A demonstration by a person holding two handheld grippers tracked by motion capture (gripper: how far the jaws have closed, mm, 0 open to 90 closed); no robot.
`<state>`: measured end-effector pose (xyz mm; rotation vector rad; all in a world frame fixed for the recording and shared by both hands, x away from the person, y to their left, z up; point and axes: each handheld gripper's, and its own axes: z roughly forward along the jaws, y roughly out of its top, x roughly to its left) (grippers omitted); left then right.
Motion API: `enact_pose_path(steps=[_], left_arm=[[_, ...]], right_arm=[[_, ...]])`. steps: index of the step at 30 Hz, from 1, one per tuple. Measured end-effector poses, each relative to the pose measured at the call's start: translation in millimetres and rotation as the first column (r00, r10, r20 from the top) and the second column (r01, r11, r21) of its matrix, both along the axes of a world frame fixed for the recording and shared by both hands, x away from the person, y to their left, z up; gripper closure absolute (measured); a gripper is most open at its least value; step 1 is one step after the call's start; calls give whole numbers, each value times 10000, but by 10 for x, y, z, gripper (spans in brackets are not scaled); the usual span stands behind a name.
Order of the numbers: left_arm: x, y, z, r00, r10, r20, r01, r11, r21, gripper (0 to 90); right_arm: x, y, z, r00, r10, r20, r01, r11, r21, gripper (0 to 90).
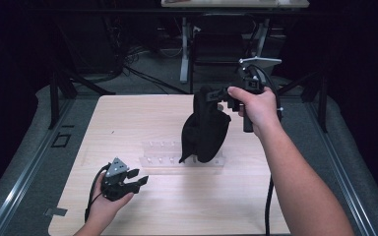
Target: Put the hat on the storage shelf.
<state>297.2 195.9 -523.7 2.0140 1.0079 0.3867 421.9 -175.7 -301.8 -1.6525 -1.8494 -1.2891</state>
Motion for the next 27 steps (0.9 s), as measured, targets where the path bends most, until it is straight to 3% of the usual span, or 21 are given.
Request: enact_pose_path(steps=[8,17,27], left_arm=[[110,-265,271,9966,-495,652,499,9988,-33,575],[195,-543,371,9932,-945,682,952,9954,-68,593],[187,-819,490,9843,-1531,884,1539,9881,-24,599]], right_arm=[[13,21,-26,10000,15,17,-15,9999,111,881],[1,41,-21,10000,72,13,-72,10000,46,880],[15,70,-39,9999,125,42,-126,9998,135,880]])
